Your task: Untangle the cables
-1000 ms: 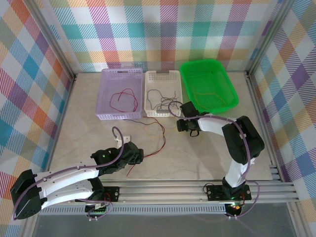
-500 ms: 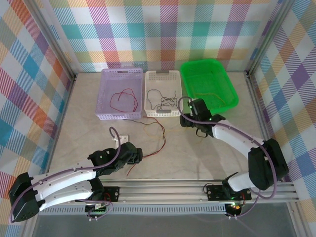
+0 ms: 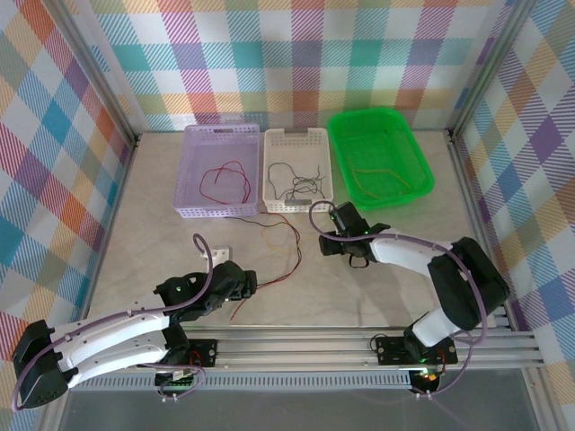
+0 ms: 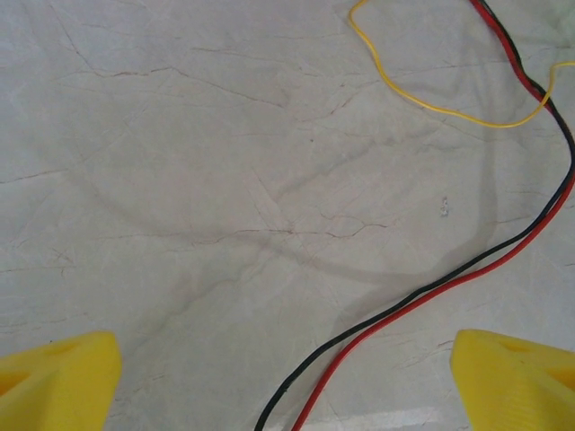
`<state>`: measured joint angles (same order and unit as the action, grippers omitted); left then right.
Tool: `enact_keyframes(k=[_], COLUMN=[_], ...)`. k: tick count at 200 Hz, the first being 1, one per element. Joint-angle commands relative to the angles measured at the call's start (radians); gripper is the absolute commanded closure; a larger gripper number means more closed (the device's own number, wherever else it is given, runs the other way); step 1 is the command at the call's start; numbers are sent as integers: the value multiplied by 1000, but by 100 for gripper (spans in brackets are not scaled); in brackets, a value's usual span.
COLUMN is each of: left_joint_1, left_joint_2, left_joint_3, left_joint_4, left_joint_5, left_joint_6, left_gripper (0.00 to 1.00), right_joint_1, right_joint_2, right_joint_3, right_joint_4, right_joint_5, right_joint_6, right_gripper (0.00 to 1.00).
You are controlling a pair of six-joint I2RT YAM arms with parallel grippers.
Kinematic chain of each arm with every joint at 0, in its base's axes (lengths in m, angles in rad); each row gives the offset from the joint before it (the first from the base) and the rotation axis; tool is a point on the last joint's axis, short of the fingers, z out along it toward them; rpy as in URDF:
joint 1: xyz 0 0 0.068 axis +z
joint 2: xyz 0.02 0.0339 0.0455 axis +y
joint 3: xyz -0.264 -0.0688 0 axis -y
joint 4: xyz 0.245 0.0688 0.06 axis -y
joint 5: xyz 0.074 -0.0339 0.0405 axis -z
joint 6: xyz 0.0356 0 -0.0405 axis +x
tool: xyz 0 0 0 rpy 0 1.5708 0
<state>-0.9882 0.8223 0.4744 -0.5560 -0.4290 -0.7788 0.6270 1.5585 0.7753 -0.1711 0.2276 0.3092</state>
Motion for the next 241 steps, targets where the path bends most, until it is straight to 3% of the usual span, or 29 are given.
enact_keyframes(k=[1, 63, 89, 140, 186, 199, 241], left_joint_1=[-18, -17, -17, -17, -17, -17, -17], left_joint_2=[-13, -25, -23, -36, -38, -40, -40], left_joint_3=[-16, -26, -28, -24, -19, -19, -16], left_joint_4=[-36, -44, -43, -61, -62, -62, -60], left_joint_5=[-19, -28, -28, -35, -34, -34, -34], left_joint_6=[-19, -21, -23, -18, -18, -19, -14], left_gripper=[6, 6, 6, 6, 6, 6, 6], right_joint_1=[7, 7, 7, 7, 7, 7, 8], right_joint_2=[50, 169, 189, 169, 44, -11, -235], right_joint_3=[42, 116, 118, 95, 75, 68, 59], right_joint_4=[34, 26, 33, 35, -8, -34, -125], right_joint_5=[10, 78, 95, 103, 78, 73, 37], right_joint_6=[23, 8, 13, 21, 17, 17, 15], right_gripper=[29, 37, 55, 77, 91, 100, 100])
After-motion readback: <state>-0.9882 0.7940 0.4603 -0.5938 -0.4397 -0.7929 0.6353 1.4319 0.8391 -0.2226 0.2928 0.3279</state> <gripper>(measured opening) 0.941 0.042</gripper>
